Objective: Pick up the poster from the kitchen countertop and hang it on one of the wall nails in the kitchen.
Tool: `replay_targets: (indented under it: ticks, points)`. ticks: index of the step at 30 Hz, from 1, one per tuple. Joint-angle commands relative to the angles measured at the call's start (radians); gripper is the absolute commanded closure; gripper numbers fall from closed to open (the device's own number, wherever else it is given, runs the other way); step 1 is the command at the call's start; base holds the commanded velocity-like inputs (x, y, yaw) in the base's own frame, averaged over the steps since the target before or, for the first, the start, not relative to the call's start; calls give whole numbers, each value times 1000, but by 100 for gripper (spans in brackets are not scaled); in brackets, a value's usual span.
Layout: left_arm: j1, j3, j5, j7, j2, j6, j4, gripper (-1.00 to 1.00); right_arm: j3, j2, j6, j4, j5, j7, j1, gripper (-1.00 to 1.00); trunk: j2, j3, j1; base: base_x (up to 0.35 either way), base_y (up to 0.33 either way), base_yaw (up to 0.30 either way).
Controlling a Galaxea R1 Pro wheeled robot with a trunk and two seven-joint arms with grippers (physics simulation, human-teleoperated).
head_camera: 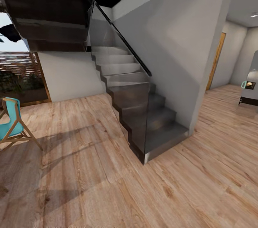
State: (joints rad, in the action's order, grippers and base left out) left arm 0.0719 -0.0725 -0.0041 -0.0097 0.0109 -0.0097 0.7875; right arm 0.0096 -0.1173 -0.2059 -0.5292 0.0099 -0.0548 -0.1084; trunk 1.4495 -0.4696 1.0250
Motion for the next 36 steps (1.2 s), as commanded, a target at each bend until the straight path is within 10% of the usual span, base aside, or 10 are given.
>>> replay_targets:
  ticks: [1, 36]
  points:
    - [0, -1, 0, -1, 0, -1, 1, -100, 1, 0, -3, 1, 1, -3, 0, -100, 0, -1, 0, -2, -1, 287]
    - [0, 3, 1, 1, 0, -1, -33, -100, 1, 1, -3, 2, 2, -2, 0, -100, 0, -2, 0, -64, 27, 240]
